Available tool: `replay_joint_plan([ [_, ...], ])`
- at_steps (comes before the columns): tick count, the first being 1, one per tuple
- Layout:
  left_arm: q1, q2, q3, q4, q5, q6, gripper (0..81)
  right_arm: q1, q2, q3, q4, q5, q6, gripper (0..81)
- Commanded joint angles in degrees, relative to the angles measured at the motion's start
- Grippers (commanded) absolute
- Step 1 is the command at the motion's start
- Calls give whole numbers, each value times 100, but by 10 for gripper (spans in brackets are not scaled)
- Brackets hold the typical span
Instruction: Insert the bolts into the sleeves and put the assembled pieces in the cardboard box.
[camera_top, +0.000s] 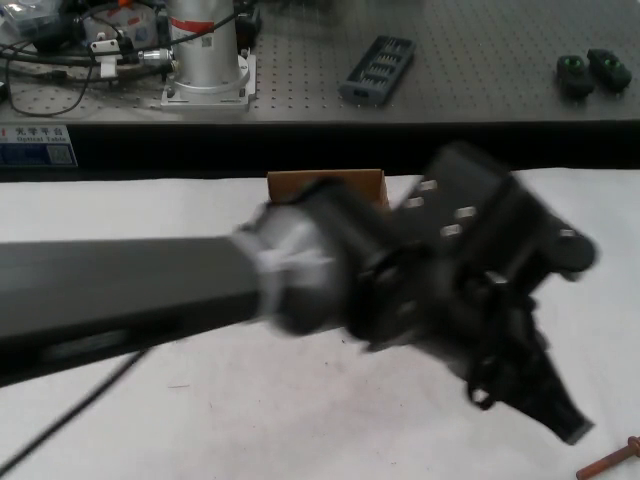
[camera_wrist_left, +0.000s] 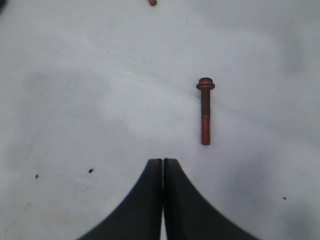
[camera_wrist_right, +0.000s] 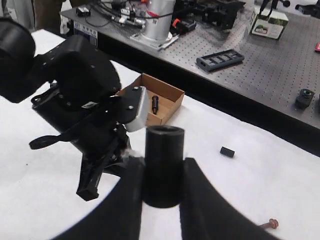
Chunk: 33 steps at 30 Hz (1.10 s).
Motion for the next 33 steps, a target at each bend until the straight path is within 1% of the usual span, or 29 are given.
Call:
replay_joint_plan([
  [1,-132,486,-691,469,-87,334,62,9,-31,51,-30,85,-52,66],
  [5,-159,897,-1009,678,-87,414,195,9,-44,55,-134,423,-293,66],
  [7,-159,1078,-1099,676,-87,436,242,9,-44,55,-166,496,-293,66],
  [8,-171,1159,-1153,676,-87,484,246,9,-44,55,-163,496,-293,66],
  [15,-437,1494,-1594,676,-100,914,167,9,-44,55,-142,494,-293,66],
  [19,-544,1690,-1975,780,-402,996,168,9,-44,55,-48,494,-293,66],
  [26,-544,2184,-2669,1309,-393,1007,168,9,-44,55,-18,494,-281,66],
  [33,-648,2561,-2908,1404,-326,1007,174,9,-44,55,-18,494,-281,66],
])
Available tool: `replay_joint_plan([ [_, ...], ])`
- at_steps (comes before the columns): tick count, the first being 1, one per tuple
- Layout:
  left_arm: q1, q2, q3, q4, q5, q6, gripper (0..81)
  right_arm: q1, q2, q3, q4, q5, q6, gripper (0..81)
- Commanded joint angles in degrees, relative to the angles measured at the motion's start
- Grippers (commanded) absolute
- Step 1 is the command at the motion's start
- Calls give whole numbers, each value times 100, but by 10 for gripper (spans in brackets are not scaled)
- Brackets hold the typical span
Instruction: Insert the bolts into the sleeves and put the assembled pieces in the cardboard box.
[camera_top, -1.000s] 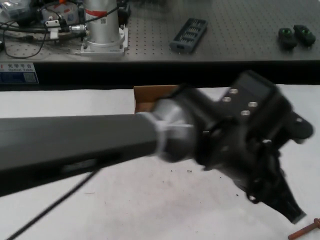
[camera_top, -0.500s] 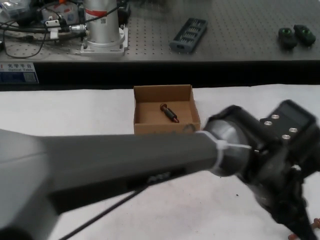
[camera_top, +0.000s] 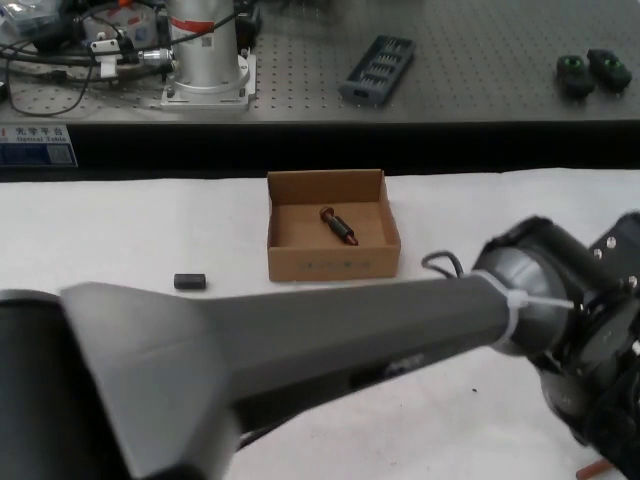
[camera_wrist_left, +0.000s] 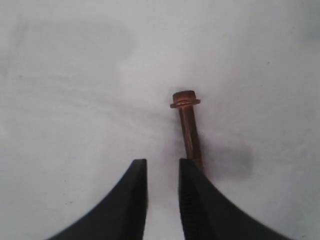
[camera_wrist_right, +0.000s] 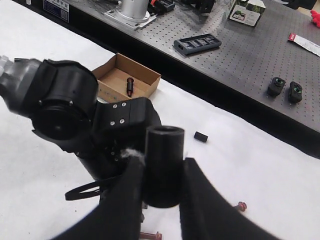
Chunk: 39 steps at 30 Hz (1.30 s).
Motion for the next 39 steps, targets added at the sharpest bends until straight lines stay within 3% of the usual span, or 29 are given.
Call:
replay_joint_plan([
  [1,-65,35,-146,17,39,42,174,9,-44,-16,-55,13,-4,66],
  [13,-227,220,-329,-283,156,42,174,9,-507,-16,-55,13,-4,66],
  [26,-227,488,-329,-467,-291,196,174,9,-535,-16,9,13,-4,66],
  [39,-227,728,-334,-595,-309,217,174,9,-535,-16,37,13,-4,66],
])
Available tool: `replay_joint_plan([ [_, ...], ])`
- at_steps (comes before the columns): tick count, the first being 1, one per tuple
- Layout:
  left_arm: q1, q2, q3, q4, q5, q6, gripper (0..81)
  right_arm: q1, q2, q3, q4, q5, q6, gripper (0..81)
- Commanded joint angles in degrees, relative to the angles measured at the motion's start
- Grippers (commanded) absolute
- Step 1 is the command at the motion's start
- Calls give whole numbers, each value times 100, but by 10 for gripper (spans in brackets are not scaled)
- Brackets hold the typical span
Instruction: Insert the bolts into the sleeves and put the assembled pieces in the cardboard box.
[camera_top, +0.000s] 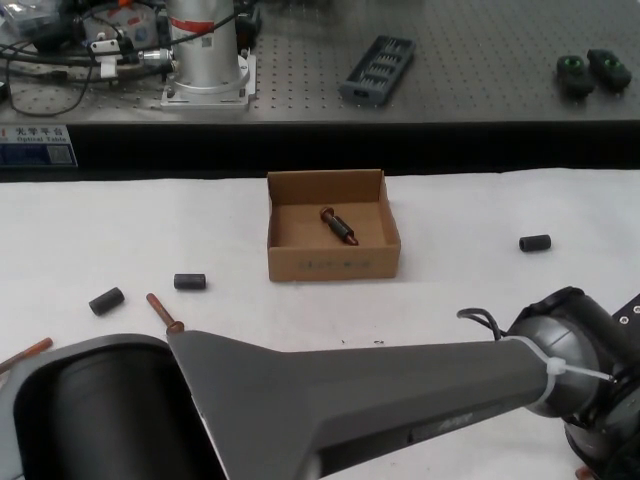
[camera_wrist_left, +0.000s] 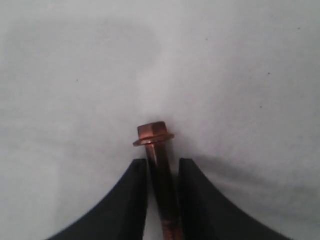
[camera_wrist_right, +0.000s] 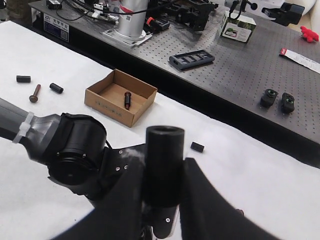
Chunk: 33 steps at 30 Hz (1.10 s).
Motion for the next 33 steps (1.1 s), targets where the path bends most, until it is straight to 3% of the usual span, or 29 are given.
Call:
replay_joint_plan([
  [1,-11,147,-66,-96,-100,46,173,9,-47,-16,-11,13,-4,66],
  [4,-11,179,-66,-73,-100,46,129,9,-47,-16,-11,13,-4,66],
  [7,-11,176,-66,56,-100,46,10,9,-47,-16,-11,13,-4,66],
  [15,18,176,-66,449,-156,321,6,9,-47,-12,-13,13,-17,66],
  [33,299,-1065,-46,685,-374,-1015,6,9,-47,-12,234,13,-2,66],
])
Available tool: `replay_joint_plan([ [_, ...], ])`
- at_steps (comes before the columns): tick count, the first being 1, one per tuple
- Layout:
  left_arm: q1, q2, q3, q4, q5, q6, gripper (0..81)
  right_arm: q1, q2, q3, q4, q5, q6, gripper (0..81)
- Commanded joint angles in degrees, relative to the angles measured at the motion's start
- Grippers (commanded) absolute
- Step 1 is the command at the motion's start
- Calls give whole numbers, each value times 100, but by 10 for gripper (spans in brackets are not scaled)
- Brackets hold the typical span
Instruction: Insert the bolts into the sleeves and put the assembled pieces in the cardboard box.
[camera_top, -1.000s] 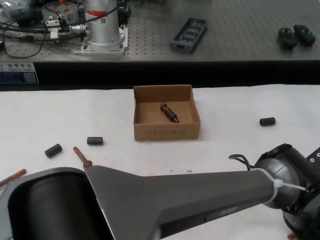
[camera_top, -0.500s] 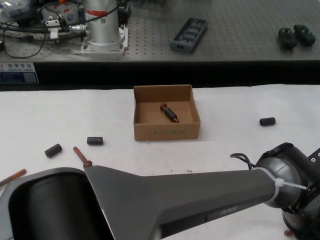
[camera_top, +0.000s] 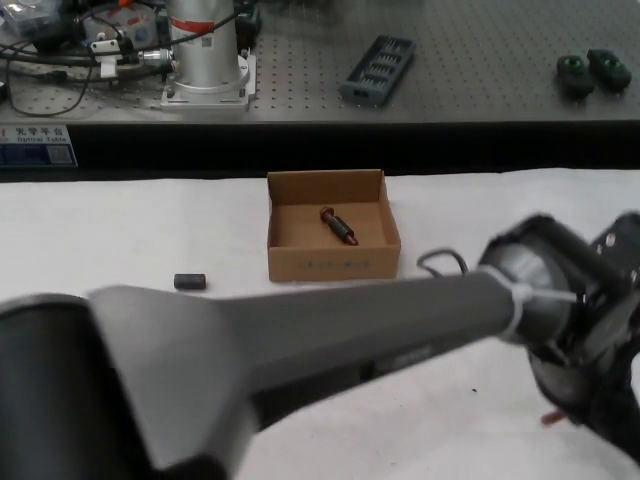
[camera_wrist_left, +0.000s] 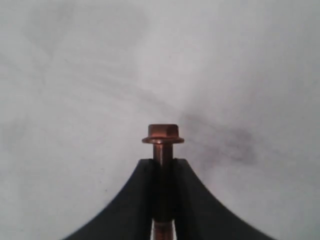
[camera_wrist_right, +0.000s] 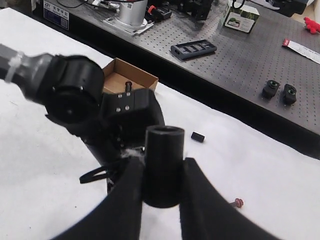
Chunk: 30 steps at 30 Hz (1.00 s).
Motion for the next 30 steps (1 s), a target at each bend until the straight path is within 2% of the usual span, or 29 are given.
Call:
replay_joint_plan([
  [1,-20,-505,33,-42,-189,-206,6,9,-47,-12,-7,13,-3,66],
  [6,15,-1121,626,-219,-538,-238,6,9,-261,-12,-8,-28,126,66],
  [12,245,-2220,2326,-1211,-682,-552,6,9,-701,-12,-62,-58,347,66],
  [17,445,-3348,3873,-1950,-858,-805,6,9,-965,-12,-83,-743,527,66],
  [21,639,-4213,5055,-2210,-1296,-886,6,9,-991,52,-116,-986,546,66],
  [30,1283,-5159,6750,-2142,-1361,-1005,6,9,-991,685,-400,-1068,602,66],
])
